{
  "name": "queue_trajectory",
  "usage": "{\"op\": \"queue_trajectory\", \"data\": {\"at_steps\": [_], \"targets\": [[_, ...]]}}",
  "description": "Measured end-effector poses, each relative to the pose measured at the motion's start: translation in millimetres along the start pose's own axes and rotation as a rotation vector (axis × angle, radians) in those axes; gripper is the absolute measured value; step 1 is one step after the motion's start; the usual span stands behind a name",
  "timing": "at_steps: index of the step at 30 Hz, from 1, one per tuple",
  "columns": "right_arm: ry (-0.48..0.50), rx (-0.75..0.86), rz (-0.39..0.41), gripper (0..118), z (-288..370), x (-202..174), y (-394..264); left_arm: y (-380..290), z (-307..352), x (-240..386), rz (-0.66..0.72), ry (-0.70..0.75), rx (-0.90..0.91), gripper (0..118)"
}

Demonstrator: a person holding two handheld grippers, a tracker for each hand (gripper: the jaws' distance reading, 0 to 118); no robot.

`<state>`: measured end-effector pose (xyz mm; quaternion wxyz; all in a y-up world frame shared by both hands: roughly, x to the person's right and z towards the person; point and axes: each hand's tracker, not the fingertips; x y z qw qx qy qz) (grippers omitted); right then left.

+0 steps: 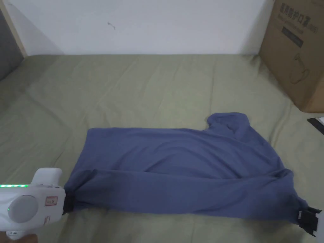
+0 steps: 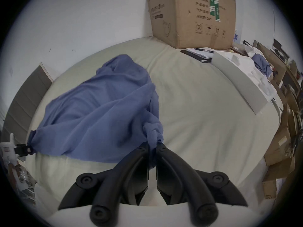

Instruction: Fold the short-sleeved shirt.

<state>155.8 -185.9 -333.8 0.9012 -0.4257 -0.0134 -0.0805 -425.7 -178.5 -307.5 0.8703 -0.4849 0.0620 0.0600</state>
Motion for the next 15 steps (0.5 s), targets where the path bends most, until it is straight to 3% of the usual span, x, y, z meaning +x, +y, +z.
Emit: {"op": "queue_trajectory", "data": {"at_steps": [3, 6, 12, 13, 14, 15], "targets": [[-0.036, -0.001, 0.041, 7, 24.9, 13.4, -11.2, -13.4, 9.1, -2.5, -0.048, 0.01, -0.02, 3], [0.011, -0.051, -0.033, 7, 41.0, 29.0, -33.3, -32.0, 15.5, -5.2, -0.046, -0.017, -0.059, 3], [-0.01, -0.141, 0.022, 8, 29.3, 29.9, -77.0, -65.6, 6.3, -1.6, -0.056, -0.01, -0.108, 3], [-0.009, -0.159, 0.033, 16, 28.6, 28.0, -73.7, -67.2, 4.1, -0.8, -0.061, -0.009, -0.103, 3], [-0.012, -0.161, 0.05, 42, 29.3, 25.9, -69.7, -67.3, 4.0, -0.8, -0.053, -0.005, -0.1, 9], [-0.014, -0.152, 0.05, 68, 31.1, 25.1, -68.3, -65.6, 5.8, -1.6, -0.024, -0.008, -0.103, 23]]}}
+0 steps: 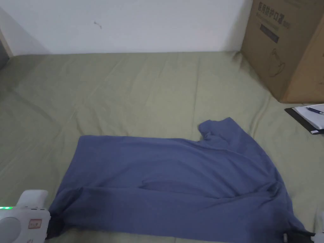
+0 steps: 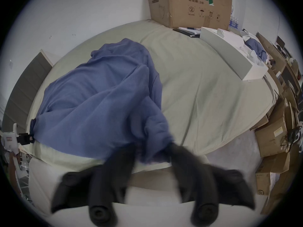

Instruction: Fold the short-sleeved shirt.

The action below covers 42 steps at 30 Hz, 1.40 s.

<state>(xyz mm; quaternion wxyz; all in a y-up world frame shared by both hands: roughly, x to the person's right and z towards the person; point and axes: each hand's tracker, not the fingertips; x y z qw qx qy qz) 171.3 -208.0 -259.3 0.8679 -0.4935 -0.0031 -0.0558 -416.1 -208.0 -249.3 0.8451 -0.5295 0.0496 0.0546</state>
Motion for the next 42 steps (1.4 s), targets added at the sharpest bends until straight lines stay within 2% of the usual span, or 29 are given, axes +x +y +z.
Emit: {"op": "queue_trajectory", "data": {"at_steps": [1, 2, 3, 4, 5, 6, 7, 8, 9, 10, 11, 13, 15, 19, 23, 24, 25, 26, 28, 32, 34, 35, 36, 37, 38, 39, 40, 41, 42], "targets": [[0.006, 0.021, 0.004, 93, 3.2, 0.3, 3.6, 1.1, 3.3, -2.0, 0.036, -0.017, 0.001, 44], [0.022, 0.047, 0.01, 107, 8.0, -0.2, 6.7, 4.6, 6.1, -3.1, 0.046, -0.019, 0.0, 81], [0.022, 0.07, 0.01, 106, 14.2, -1.6, 10.3, 7.1, 10.0, -1.5, 0.043, -0.006, -0.005, 103], [0.02, 0.088, 0.016, 105, 20.1, -3.5, 15.7, 8.2, 16.0, -0.1, 0.04, 0.0, 0.007, 114], [0.018, 0.098, 0.025, 104, 26.2, -4.0, 21.7, 11.0, 25.4, 2.3, 0.028, -0.006, 0.057, 114], [0.022, 0.113, 0.035, 100, 31.3, -6.1, 27.9, 16.5, 31.9, 5.0, 0.024, -0.014, 0.073, 113], [0.04, 0.144, 0.055, 88, 36.5, -9.1, 35.5, 23.2, 39.4, 8.8, 0.027, -0.021, 0.08, 107], [0.048, 0.164, 0.068, 59, 40.8, -12.9, 43.6, 30.9, 46.4, 13.0, 0.031, -0.037, 0.1, 80], [0.047, 0.175, 0.075, 36, 43.2, -16.2, 52.5, 37.7, 50.9, 16.8, 0.031, -0.065, 0.131, 49], [0.048, 0.196, 0.088, 21, 43.2, -20.9, 62.2, 47.8, 51.9, 20.2, 0.039, -0.079, 0.16, 19], [0.049, 0.22, 0.087, 13, 42.6, -24.9, 70.6, 56.3, 49.8, 25.3, 0.042, -0.08, 0.169, 1], [0.086, 0.211, 0.075, 0, 33.8, -29.6, 93.3, 72.6, 45.1, 37.1, 0.034, -0.093, 0.205, 0], [0.103, 0.22, 0.041, 0, 21.4, -33.1, 116.6, 91.8, 34.9, 46.0, 0.023, -0.115, 0.186, 0], [0.094, 0.227, 0.05, 0, -13.3, -38.5, 165.6, 121.3, 9.5, 59.3, 0.015, -0.14, 0.18, 0], [0.088, 0.128, 0.12, 5, -66.0, -41.6, 218.3, 141.4, -14.7, 64.6, 0.007, -0.136, 0.16, 0], [0.066, 0.102, 0.135, 27, -81.8, -43.5, 231.0, 144.6, -20.3, 64.9, 0.008, -0.131, 0.155, 0], [0.047, 0.055, 0.166, 61, -101.2, -42.5, 242.1, 147.4, -25.5, 64.6, 0.007, -0.126, 0.151, 0], [0.031, 0.035, 0.181, 88, -117.8, -43.4, 251.2, 149.8, -29.7, 65.4, 0.008, -0.124, 0.146, 0], [-0.006, -0.009, 0.212, 84, -144.0, -46.8, 266.4, 152.8, -36.6, 63.7, 0.009, -0.127, 0.13, 0], [0.012, -0.088, 0.178, 83, -188.2, -43.9, 279.8, 157.4, -48.1, 61.2, 0.003, -0.122, 0.107, 0], [0.066, -0.131, 0.18, 65, -201.5, -42.8, 277.0, 160.6, -54.2, 59.4, -0.001, -0.116, 0.093, 0], [0.014, -0.11, 0.189, 64, -200.7, -46.9, 275.6, 162.6, -57.4, 58.5, -0.002, -0.109, 0.084, 0], [0.023, -0.091, 0.221, 58, -196.3, -48.8, 276.2, 163.8, -59.2, 57.3, -0.004, -0.103, 0.08, 0], [0.018, -0.081, 0.238, 38, -188.1, -51.5, 274.1, 165.5, -60.9, 55.6, -0.006, -0.099, 0.077, 0], [-0.001, -0.064, 0.248, 0, -183.3, -53.2, 276.3, 168.1, -62.5, 53.7, -0.005, -0.1, 0.076, 0], [-0.018, -0.058, 0.244, 0, -182.6, -53.9, 278.9, 171.3, -64.2, 51.4, -0.002, -0.105, 0.076, 0], [0.01, -0.077, 0.22, 0, -182.9, -52.0, 280.9, 177.6, -67.8, 48.6, 0.002, -0.124, 0.077, 0], [0.002, -0.09, 0.224, 0, -183.7, -52.0, 279.9, 186.2, -72.2, 44.7, 0.006, -0.132, 0.073, 12], [0.004, -0.094, 0.221, 0, -185.1, -51.3, 277.9, 194.9, -75.5, 43.1, 0.016, -0.142, 0.066, 33]]}}
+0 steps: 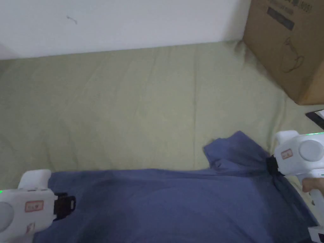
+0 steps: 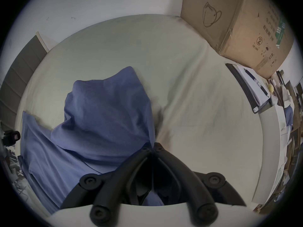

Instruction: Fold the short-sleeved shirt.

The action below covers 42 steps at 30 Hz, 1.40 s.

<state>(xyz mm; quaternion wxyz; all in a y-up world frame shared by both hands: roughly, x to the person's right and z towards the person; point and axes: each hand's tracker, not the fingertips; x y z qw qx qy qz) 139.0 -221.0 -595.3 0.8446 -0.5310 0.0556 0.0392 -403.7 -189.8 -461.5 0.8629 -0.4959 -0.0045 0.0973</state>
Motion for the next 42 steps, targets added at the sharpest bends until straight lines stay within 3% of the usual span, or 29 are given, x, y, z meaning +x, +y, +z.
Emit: {"op": "queue_trajectory", "data": {"at_steps": [1, 2, 3, 10, 11, 13, 15, 16, 19, 20, 21, 24, 27, 32, 38, 42], "targets": [[0.001, 0.0, -0.007, 0, 0.0, 0.0, -2.4, 10.9, -4.8, -2.0, 0.017, 0.013, -0.017, 62], [0.001, 0.004, -0.015, 0, 1.3, -0.2, -4.2, 19.0, -9.7, -4.6, 0.028, 0.028, -0.015, 99], [0.001, 0.007, -0.025, 0, 2.7, -0.6, -4.0, 29.2, -17.5, -8.4, 0.033, 0.035, -0.017, 112], [0.007, 0.018, -0.041, 0, 9.9, -0.2, -7.5, 70.8, -68.6, -26.1, 0.082, 0.121, -0.058, 114], [0.008, 0.016, -0.041, 0, 8.2, 0.4, -4.4, 71.9, -74.1, -27.5, 0.097, 0.119, -0.075, 113], [0.005, 0.016, -0.043, 0, 9.0, -1.1, -5.9, 67.5, -87.1, -23.9, 0.092, 0.145, -0.145, 98], [-0.003, 0.015, -0.042, 0, 10.9, -3.2, -3.8, 64.3, -81.5, -10.7, -0.004, 0.197, -0.087, 93], [-0.008, 0.019, -0.037, 0, 13.7, -4.1, -3.6, 64.2, -77.2, -7.6, 0.009, 0.174, -0.092, 85], [-0.013, 0.032, -0.022, 0, 25.8, -3.7, -0.8, 66.7, -67.6, -4.3, -0.011, 0.172, -0.073, 37], [-0.012, 0.039, -0.022, 0, 31.2, -2.9, -0.6, 68.5, -63.7, -5.7, -0.006, 0.159, -0.065, 8], [-0.008, 0.051, -0.028, 0, 38.3, -1.7, -0.8, 69.3, -62.4, -7.3, 0.038, 0.116, -0.064, 3], [0.081, 0.08, -0.068, 0, 59.9, 3.4, 0.4, 69.0, -53.8, -9.5, 0.073, 0.092, -0.067, 3], [0.043, 0.118, -0.022, 0, 87.4, 2.9, -3.0, 65.3, -31.3, -7.7, 0.042, 0.073, -0.056, 3], [0.043, 0.167, -0.015, 0, 137.0, 6.6, -25.6, 54.0, 33.6, -10.2, 0.037, 0.013, 0.036, 3], [0.062, 0.186, -0.007, 0, 191.9, 11.1, -105.3, -13.1, 111.3, -10.5, -0.019, 0.014, 0.099, 3], [0.077, 0.136, -0.01, 0, 201.1, 10.0, -179.9, -77.4, 124.8, -10.8, -0.025, 0.005, 0.074, 3]]}}
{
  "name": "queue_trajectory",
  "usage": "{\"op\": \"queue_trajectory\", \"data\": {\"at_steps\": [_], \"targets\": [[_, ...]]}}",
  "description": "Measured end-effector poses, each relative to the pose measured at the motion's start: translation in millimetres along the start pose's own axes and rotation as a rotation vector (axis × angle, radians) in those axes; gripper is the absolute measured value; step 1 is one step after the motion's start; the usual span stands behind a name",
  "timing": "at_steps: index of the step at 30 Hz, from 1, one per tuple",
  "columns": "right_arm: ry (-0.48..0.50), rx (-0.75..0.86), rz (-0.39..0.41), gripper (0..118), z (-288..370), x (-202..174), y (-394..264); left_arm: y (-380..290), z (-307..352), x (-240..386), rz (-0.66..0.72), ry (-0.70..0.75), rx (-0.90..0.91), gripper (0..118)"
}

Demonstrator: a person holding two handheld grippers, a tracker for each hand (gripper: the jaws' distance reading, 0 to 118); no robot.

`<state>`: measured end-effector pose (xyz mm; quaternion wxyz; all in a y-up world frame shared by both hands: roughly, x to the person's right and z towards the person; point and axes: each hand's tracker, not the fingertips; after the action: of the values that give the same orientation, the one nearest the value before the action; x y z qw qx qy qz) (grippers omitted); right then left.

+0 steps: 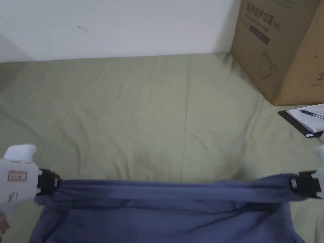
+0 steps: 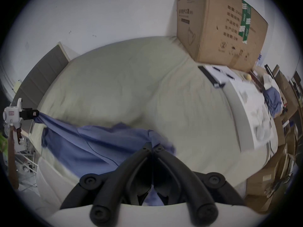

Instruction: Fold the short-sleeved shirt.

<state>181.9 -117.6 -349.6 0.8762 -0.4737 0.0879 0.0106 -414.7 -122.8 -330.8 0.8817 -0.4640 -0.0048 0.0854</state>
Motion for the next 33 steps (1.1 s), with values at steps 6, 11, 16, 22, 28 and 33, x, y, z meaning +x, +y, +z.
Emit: {"op": "queue_trajectory", "data": {"at_steps": [6, 11, 16, 22, 28, 33], "targets": [[0.022, -0.109, -0.073, 0, -31.5, 0.5, -87.6, -74.6, -35.0, -11.6, 0.061, 0.014, -0.121, 3], [0.02, -0.09, -0.091, 69, -43.6, 3.6, -99.3, -85.6, -34.5, -18.7, 0.143, -0.001, -0.088, 50], [-0.006, 0.06, -0.01, 99, -5.9, -14.5, -80.5, -73.1, 11.0, -27.3, 0.247, -0.063, 0.056, 116], [0.079, 0.378, 0.016, 8, 35.5, -78.6, -65.2, -93.7, 58.1, -31.8, 0.302, -0.183, 0.123, 42], [0.161, 0.499, 0.089, 0, 38.5, -158.9, -62.3, -134.0, 61.9, -55.4, 0.466, -0.244, 0.134, 0], [0.189, 0.523, 0.132, 0, 25.7, -204.6, -62.0, -145.6, 59.3, -81.3, 0.518, -0.273, 0.126, 0]]}}
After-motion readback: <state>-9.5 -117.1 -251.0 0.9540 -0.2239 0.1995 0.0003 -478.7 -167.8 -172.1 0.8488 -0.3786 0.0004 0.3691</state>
